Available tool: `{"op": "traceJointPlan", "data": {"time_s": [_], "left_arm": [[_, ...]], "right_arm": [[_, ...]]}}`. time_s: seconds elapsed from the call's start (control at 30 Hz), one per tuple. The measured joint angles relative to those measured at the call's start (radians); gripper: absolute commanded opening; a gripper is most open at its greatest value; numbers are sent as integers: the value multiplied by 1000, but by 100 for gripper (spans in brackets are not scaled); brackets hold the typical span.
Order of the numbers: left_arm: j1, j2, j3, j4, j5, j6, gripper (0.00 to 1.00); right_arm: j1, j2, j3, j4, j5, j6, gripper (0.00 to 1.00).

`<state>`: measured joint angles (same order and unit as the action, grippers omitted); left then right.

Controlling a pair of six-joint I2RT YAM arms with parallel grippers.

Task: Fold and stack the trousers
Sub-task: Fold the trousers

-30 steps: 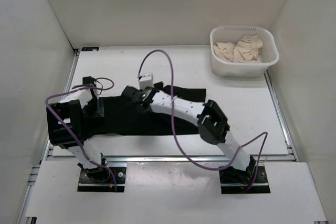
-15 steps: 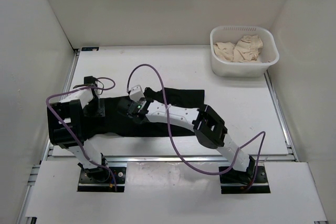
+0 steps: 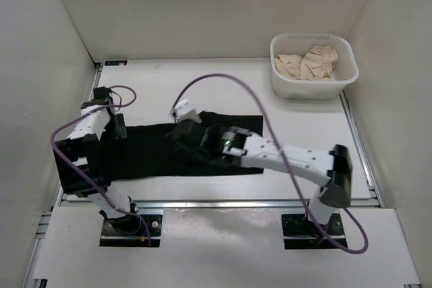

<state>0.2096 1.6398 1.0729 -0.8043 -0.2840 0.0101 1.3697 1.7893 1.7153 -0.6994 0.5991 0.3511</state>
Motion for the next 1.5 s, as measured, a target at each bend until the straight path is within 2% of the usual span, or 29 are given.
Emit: {"op": "traceJointPlan", "data": {"time_s": [0.13,0.3,0.37,0.47,0.57,0.63,0.83,1.0,1.1,1.13,1.23,1.27,1.3,1.47,1.5], "left_arm": [[11,-78,121,-37,-29,-3,91],[-18,-168,295,-88,-62,-5,91],[-72,-176,370,-125,-49,-7,91],[-214,-161,432,-165,67,-9,88],[-351,-87,443,-192,245,-9,86],[-404,6,443,-206,367,-8,85],[-412,278,446,-220,533,-10,85],[-410,339,475,-228,602,-12,74],[-424,343,501,-220,636,-14,61],[-430,349,509,-216,644,-14,51],[-439,383,527,-208,663,-14,33],[-442,393,527,-206,666,-15,18],[-443,403,527,-207,669,-14,14],[-444,418,534,-228,667,-15,14],[-444,418,546,-242,661,-14,14]], "right_arm": [[-177,-182,-186,24,-5,112,93],[-441,-239,-496,44,-128,232,92],[-545,-261,-614,72,-200,268,92],[-704,-321,-748,113,-321,301,91],[-823,-370,-804,175,-443,312,91],[-872,-381,-816,223,-520,313,91],[-929,-377,-864,290,-649,313,91],[-939,-376,-885,293,-685,312,91],[-945,-376,-914,301,-694,312,92],[-945,-376,-926,300,-696,314,93],[-949,-379,-960,299,-701,324,94],[-950,-382,-972,301,-702,328,94],[-950,-386,-985,307,-705,332,96],[-954,-406,-1032,340,-722,364,97],[-957,-407,-1036,351,-729,368,94]]}}
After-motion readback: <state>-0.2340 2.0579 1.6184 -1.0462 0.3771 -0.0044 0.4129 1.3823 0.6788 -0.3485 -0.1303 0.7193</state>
